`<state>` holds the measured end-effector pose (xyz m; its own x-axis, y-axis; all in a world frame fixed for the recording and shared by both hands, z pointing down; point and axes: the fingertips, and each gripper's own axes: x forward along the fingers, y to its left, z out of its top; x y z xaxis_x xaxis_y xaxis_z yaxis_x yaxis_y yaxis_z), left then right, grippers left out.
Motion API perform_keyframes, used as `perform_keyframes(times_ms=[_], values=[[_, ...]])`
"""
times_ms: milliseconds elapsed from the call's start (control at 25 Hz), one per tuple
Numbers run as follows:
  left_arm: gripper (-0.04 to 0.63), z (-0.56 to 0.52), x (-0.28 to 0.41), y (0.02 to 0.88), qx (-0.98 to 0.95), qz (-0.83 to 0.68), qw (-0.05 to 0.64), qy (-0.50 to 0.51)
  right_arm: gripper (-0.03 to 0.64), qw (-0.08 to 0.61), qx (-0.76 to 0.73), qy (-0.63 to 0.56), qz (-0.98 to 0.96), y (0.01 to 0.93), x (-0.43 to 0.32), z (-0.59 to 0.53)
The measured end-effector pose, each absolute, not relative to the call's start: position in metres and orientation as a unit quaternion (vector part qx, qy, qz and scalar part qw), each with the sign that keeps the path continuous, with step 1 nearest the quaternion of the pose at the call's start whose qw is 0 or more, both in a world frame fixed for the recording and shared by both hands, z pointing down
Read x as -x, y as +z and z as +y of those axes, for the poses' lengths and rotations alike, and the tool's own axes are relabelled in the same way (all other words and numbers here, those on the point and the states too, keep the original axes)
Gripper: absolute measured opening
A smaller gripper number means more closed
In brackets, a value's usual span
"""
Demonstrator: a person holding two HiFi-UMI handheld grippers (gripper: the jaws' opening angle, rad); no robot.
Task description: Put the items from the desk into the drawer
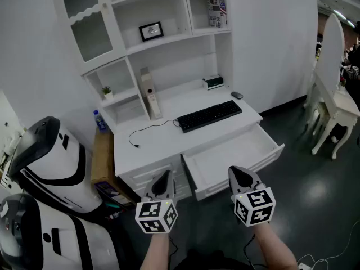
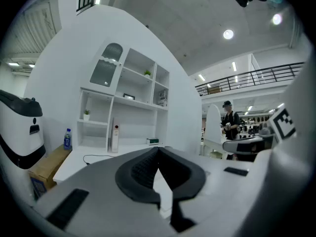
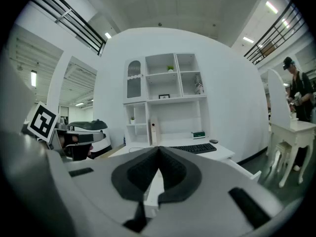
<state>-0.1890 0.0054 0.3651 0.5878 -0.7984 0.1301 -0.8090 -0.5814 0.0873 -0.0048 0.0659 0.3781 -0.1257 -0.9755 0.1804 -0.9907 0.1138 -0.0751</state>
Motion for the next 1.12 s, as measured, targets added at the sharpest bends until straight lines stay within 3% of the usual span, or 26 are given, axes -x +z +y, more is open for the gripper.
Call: perform_keyframes(times_ms=[480,600,1120], values=[[0.021,0.022,0.172,0.375,-0.876,-0.473,0.077,0.048,0.003,0.041,-0.654,0.093,-0.75,0.385,-0.02,0.087],[0.104,0.019,0.172,0.373,-0.871,-0.482,0.078,0.046,0.005,0.04,-0.65,0.093,-0.753,0.385,-0.023,0.087],[0.155,-0.052,0.186,0.38,-0.859,-0.504,0.076,0.055,0.041,0.029,-0.643,0.105,-0.758,0.391,-0.02,0.023]])
